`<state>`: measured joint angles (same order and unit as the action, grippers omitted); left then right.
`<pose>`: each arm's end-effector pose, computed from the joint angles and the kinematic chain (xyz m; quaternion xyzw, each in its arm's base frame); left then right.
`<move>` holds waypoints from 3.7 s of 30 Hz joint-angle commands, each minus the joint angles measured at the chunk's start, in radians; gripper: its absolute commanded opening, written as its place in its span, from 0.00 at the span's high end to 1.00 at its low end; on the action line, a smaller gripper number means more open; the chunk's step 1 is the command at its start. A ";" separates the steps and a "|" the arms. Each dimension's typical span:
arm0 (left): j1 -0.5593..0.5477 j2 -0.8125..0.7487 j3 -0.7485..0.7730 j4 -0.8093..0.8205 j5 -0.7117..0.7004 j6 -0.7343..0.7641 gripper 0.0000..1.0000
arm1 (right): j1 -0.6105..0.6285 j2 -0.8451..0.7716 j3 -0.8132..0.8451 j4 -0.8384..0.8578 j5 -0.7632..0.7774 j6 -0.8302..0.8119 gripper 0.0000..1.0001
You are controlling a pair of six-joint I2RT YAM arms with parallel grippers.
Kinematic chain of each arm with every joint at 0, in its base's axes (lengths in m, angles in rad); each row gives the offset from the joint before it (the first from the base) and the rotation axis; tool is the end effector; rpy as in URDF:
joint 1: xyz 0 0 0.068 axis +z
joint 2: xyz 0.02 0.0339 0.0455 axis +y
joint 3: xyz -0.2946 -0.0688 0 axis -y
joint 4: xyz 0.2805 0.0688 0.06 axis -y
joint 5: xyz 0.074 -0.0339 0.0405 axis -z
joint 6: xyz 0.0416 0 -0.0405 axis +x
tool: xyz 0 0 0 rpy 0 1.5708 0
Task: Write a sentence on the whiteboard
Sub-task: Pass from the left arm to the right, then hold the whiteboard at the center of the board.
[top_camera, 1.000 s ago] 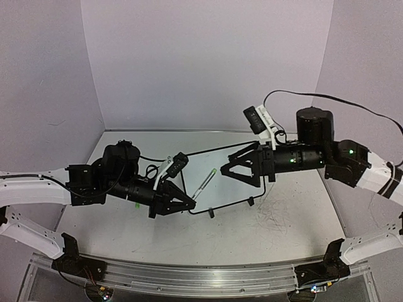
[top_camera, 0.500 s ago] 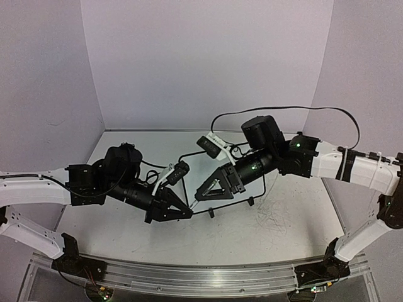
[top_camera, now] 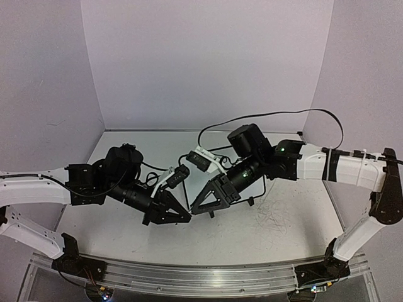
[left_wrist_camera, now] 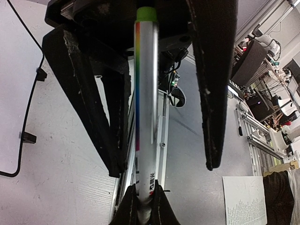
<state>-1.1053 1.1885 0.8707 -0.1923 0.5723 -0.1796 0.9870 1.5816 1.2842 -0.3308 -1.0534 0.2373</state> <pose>0.1102 -0.2696 0.3030 0.4973 0.6767 -0.4857 0.2426 0.1823 0.3416 0.3277 -0.4944 0.6332 0.5921 0.0639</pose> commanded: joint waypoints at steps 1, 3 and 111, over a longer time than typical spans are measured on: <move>-0.005 -0.003 0.046 0.023 0.021 0.016 1.00 | 0.007 0.030 0.056 0.013 -0.051 -0.022 0.52; -0.005 0.001 0.047 0.023 0.024 0.017 1.00 | 0.008 0.039 0.059 0.011 -0.050 -0.024 0.52; 0.335 0.123 -0.360 0.841 -0.442 -0.519 0.06 | -0.096 -0.399 -0.436 0.570 0.929 -0.183 1.00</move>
<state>-0.7876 1.2520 0.4709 0.4845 0.0191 -0.7369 0.8860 1.1830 0.8906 0.0281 0.0355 0.0884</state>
